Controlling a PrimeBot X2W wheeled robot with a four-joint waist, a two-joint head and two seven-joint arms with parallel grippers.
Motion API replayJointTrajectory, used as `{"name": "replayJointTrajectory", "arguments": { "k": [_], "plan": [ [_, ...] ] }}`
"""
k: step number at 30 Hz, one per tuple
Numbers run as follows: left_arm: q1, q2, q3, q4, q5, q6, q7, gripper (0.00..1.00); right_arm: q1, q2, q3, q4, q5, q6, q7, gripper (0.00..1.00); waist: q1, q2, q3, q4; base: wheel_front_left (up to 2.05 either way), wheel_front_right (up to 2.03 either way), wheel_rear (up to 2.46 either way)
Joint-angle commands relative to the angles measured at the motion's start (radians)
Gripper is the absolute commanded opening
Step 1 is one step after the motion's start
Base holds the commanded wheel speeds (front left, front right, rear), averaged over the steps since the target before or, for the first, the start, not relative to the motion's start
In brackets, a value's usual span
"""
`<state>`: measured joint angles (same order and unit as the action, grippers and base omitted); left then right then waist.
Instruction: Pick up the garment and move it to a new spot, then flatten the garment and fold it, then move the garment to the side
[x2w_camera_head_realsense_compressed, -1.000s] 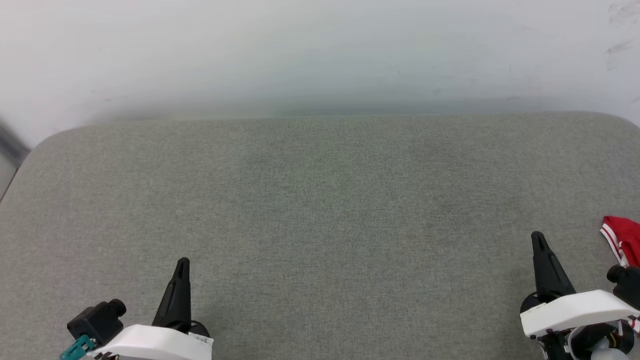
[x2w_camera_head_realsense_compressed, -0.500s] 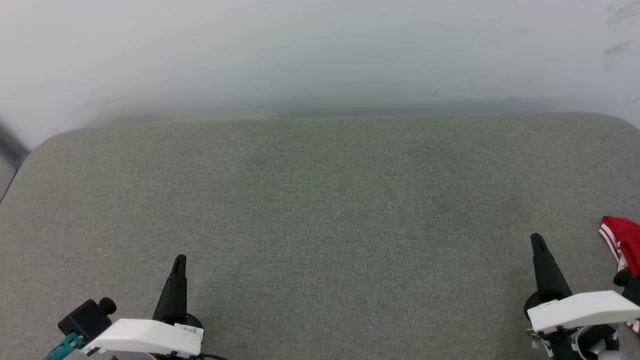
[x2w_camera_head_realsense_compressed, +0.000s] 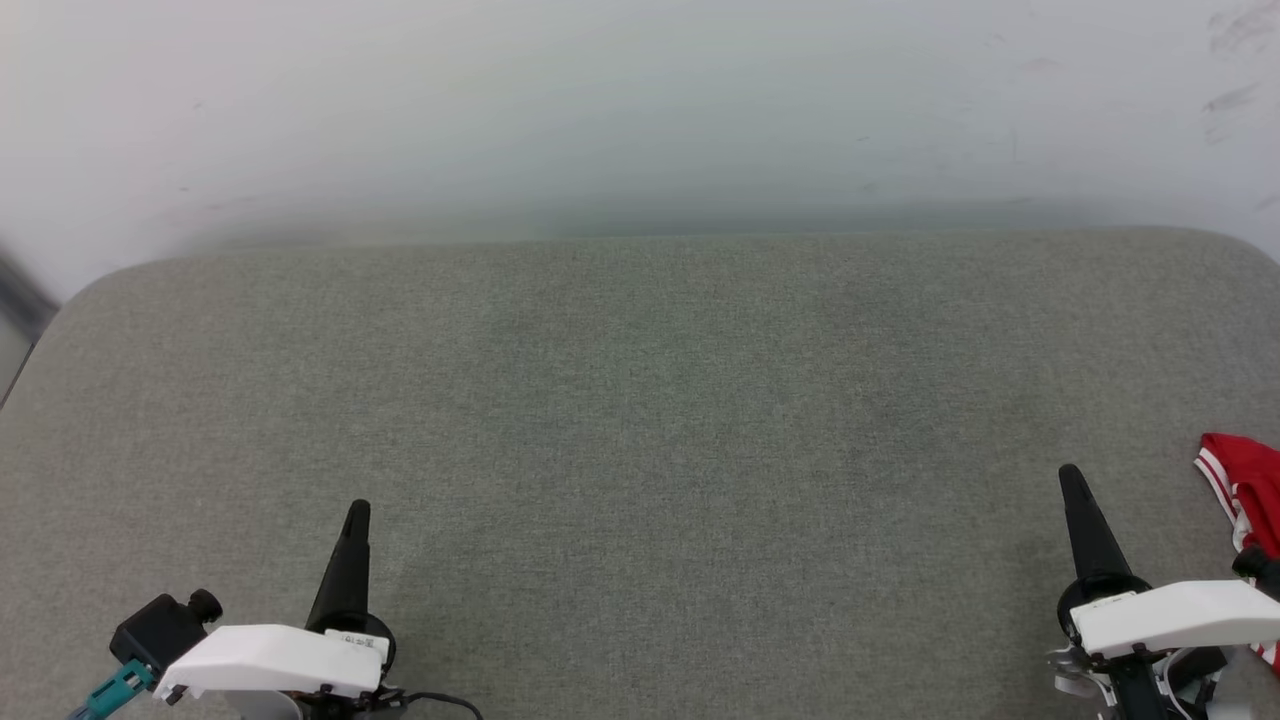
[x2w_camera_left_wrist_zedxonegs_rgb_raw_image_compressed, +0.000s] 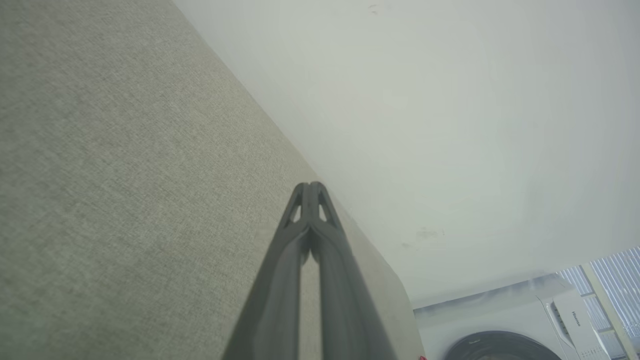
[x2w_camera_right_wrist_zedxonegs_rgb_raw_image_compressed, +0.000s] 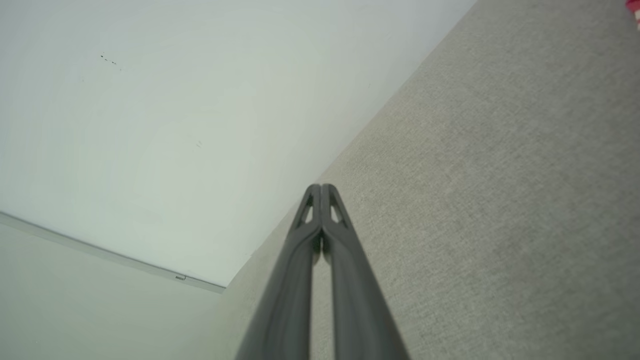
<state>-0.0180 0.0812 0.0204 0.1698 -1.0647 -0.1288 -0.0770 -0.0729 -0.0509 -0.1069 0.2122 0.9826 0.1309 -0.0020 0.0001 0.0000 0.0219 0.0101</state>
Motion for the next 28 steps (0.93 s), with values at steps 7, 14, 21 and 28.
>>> {"name": "replayJointTrajectory", "arguments": {
  "k": [7,14,21,28],
  "plan": [
    [-0.036,0.005,0.011,0.007,-0.113,-0.002,0.029,0.0,-0.028,0.0,-0.003,0.0,0.121,0.0,0.021,0.0,-0.0001,0.0,-0.003,-0.001,0.0,0.0,0.0],
    [-0.043,0.005,0.016,0.017,-0.183,-0.002,0.047,0.0,-0.03,0.0,-0.004,0.005,0.196,0.0,0.037,0.0,-0.0001,0.0,-0.004,-0.002,0.0,0.0,0.0],
    [-0.052,0.005,0.022,0.026,-0.248,-0.002,0.066,0.0,-0.033,0.001,-0.004,0.009,0.266,0.0,0.049,0.0,-0.0001,0.0,-0.006,-0.003,0.0,0.0,0.0],
    [-0.06,0.004,0.028,0.035,-0.309,-0.002,0.082,0.0,-0.036,0.001,-0.005,0.014,0.333,0.0,0.062,0.0,-0.0001,0.0,-0.008,-0.004,0.0,0.0,0.0]
  ]
}}
